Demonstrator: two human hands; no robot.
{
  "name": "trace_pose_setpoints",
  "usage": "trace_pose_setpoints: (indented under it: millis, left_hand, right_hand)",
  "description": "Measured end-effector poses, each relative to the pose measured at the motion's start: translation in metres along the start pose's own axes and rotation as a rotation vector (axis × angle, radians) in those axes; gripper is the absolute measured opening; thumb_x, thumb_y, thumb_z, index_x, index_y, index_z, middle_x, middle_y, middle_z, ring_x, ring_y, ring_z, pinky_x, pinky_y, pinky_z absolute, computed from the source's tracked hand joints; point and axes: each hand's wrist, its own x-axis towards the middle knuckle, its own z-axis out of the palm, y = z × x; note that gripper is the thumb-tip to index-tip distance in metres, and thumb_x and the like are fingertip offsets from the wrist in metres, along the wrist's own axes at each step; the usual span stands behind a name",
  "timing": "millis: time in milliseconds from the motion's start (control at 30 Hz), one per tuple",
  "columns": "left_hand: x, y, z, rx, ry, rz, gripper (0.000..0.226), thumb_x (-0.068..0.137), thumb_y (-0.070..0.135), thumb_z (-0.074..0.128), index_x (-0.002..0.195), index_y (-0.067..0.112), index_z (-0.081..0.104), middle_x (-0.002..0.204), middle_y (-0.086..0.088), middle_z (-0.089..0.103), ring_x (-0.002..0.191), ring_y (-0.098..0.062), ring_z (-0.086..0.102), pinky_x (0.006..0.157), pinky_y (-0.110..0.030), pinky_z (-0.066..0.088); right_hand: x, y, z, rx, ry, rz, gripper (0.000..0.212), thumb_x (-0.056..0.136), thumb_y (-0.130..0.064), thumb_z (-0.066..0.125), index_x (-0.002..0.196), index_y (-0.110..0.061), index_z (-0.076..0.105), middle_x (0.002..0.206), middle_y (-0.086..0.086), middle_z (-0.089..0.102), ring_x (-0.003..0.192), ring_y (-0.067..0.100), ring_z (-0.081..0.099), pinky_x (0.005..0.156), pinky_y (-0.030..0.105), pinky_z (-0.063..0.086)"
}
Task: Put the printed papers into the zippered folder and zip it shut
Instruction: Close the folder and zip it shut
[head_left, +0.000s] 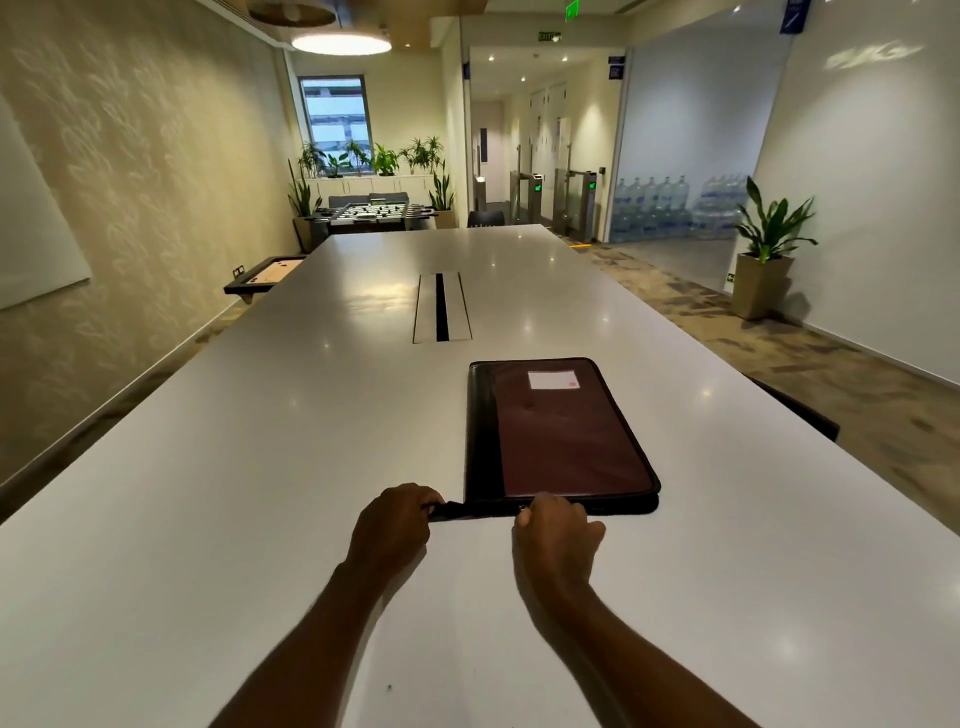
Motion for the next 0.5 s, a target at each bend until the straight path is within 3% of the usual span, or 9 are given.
trace_pose_setpoints:
  millis: [133,500]
  left_hand:
    - [0.004,0.002,0.001,0.062,0.015,-0.007,0.039,0.077,0.004,0.050,0.093,0.034,0.070,0.083,0.011,0.065,0.074,-0.010,0.058,0.061,-0.022,0.041]
    - [0.012,0.016,0.004,0.068,0.045,-0.115,0.031,0.069,0.006,0.053,0.061,0.035,0.058,0.061,0.014,0.060,0.057,-0.004,0.055,0.046,-0.021,0.036]
  right_hand:
    - [0.011,0.037,-0.015,-0.060,0.018,0.034,0.010,0.087,-0.016,0.058,0.083,-0.023,0.064,0.079,-0.005,0.064,0.078,0.019,0.057,0.070,0.035,0.042]
    - [0.049,0.142,-0.044,-0.133,0.118,0.047,0.018,0.087,-0.018,0.048,0.074,-0.023,0.059,0.073,-0.004,0.061,0.076,0.023,0.056,0.069,0.036,0.034]
